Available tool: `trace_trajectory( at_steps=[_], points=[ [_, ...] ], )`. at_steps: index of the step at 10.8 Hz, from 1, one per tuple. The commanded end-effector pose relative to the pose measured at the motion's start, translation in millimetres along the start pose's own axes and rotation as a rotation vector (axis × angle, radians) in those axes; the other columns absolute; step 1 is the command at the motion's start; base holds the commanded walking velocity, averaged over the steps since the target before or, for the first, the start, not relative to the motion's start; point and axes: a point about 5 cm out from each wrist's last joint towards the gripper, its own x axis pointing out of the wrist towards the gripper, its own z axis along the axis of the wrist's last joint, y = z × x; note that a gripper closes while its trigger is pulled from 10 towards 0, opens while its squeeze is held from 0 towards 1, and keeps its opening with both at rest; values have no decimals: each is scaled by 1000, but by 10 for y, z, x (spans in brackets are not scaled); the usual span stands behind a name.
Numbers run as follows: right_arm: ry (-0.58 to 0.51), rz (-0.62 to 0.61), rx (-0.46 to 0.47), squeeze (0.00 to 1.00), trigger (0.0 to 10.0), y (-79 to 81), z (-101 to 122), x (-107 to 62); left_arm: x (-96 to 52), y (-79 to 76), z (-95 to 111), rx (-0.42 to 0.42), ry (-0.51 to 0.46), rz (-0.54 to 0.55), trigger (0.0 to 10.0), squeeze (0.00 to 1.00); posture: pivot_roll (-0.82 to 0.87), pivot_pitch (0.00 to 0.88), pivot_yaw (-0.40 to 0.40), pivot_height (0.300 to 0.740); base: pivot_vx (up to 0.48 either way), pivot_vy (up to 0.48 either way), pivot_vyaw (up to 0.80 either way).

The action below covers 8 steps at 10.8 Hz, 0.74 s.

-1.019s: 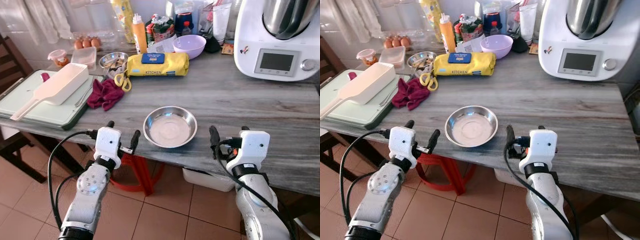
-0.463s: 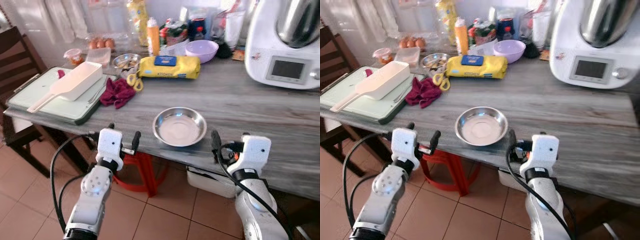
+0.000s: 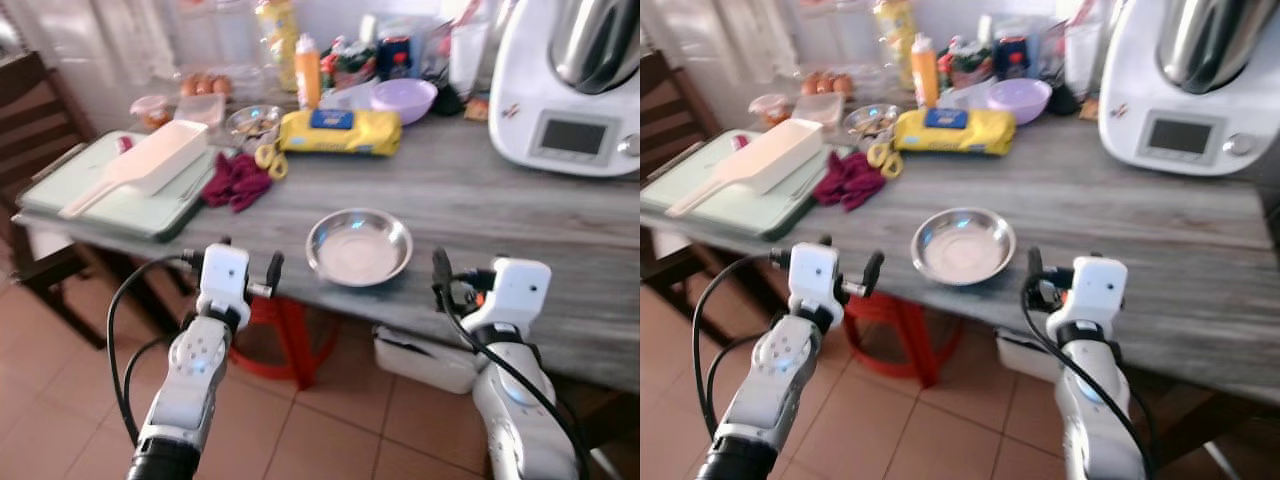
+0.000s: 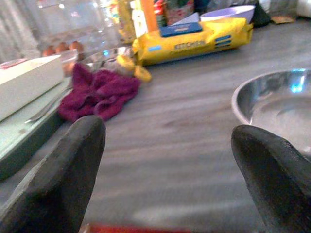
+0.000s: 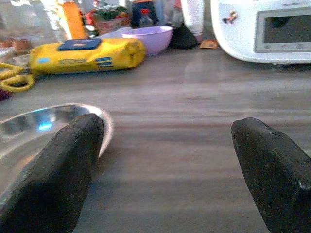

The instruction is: Setting the table

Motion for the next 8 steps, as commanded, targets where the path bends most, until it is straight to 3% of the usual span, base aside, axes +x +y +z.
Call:
trace_trajectory(
  at_steps=[1,8],
  points=[
    [5,9,-3,0,10000,35,-23,5,-21,80,-43,0,21,38,10000,0,-115,0,120,740,-304,0,0],
    [-16,-8,-24,0,10000,-51,5,57,23,34,-16,10,6,16,10000,0,-120,0,120,740,-315,0,0]
  ],
)
